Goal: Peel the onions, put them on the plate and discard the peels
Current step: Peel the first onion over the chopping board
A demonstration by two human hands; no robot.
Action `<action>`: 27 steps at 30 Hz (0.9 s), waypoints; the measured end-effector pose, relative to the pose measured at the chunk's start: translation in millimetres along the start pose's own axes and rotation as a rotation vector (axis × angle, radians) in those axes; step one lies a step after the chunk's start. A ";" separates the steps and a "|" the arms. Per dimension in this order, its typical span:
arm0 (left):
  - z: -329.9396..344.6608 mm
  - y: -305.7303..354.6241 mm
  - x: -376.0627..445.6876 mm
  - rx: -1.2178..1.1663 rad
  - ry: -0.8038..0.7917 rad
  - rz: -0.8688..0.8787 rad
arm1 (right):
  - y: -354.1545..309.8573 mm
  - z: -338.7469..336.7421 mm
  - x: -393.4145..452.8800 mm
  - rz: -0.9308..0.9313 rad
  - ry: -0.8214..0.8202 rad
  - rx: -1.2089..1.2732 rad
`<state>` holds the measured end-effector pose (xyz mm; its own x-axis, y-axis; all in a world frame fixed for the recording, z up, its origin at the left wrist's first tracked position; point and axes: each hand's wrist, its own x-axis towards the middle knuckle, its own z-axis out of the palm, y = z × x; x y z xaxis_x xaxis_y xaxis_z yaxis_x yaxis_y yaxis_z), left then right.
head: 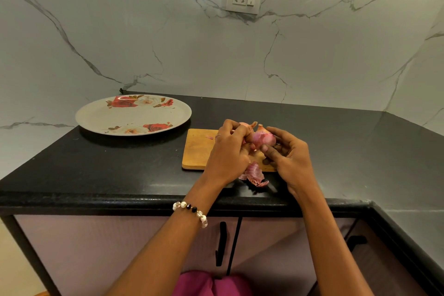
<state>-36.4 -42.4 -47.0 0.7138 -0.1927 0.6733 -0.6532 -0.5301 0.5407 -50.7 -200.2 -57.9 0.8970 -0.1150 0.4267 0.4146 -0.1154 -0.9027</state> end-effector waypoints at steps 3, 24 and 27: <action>-2.4 2.5 0.3 -0.035 0.052 -0.021 | 1.2 -2.5 0.8 0.023 0.061 0.052; -6.0 3.5 0.3 -0.122 0.160 0.017 | 14.3 -1.1 5.0 -0.099 -0.093 -0.152; -5.2 2.8 0.7 -0.113 0.162 0.003 | 13.8 -1.3 4.5 -0.106 -0.098 -0.171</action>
<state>-39.0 -39.7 -42.4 0.6678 -0.0539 0.7424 -0.6858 -0.4323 0.5854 -41.3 -203.6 -68.4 0.8641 0.0022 0.5034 0.4826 -0.2879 -0.8272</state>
